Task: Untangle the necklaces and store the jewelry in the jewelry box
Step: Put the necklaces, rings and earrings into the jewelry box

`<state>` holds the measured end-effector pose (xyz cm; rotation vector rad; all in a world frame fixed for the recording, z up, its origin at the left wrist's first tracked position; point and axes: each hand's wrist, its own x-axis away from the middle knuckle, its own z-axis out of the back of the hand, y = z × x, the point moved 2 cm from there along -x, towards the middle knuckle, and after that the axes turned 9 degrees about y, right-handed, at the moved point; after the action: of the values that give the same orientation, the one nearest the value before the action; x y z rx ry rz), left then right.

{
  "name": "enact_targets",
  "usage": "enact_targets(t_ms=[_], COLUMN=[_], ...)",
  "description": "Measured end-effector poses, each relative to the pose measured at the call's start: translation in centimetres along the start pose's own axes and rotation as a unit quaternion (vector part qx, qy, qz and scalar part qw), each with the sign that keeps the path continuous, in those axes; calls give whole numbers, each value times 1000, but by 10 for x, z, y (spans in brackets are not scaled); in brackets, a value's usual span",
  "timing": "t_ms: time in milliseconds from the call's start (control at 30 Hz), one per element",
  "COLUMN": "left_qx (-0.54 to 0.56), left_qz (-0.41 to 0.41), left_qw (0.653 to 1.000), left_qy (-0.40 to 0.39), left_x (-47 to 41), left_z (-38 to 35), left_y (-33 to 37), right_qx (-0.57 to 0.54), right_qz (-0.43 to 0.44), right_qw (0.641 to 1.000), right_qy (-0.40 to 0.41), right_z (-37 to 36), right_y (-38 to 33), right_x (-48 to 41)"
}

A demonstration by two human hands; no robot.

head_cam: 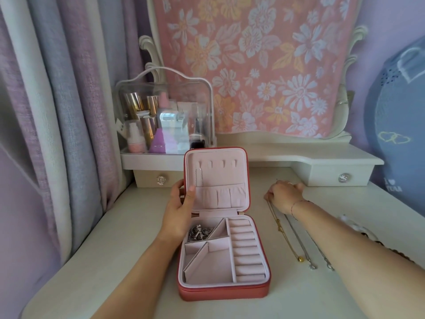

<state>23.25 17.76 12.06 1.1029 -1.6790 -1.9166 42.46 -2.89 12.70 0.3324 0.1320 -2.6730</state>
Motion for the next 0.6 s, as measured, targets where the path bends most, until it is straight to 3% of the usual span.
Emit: enact_targets(t_ms=[167,267,367,533,600], left_qx=[10,-13,-29,-79,-153], left_qz=[19,0,-45,-113,-189], left_qw=[1000,1000,998,989,964], left_qy=[1,14,32,60,110], left_x=[-2,1,3,7,10], left_z=[0,1,2,6,9], left_y=[-6,2,9,18,34], right_qx=[4,-122,-326,-489,-523], right_qz=[24,25,34,57,66], right_qw=[1000,992,945,871,850], right_qy=[5,15,-1,-8,-16], right_z=[1,14,42,83,94], right_y=[-2,3,5,-3,-7], right_x=[6,11,21,49,60])
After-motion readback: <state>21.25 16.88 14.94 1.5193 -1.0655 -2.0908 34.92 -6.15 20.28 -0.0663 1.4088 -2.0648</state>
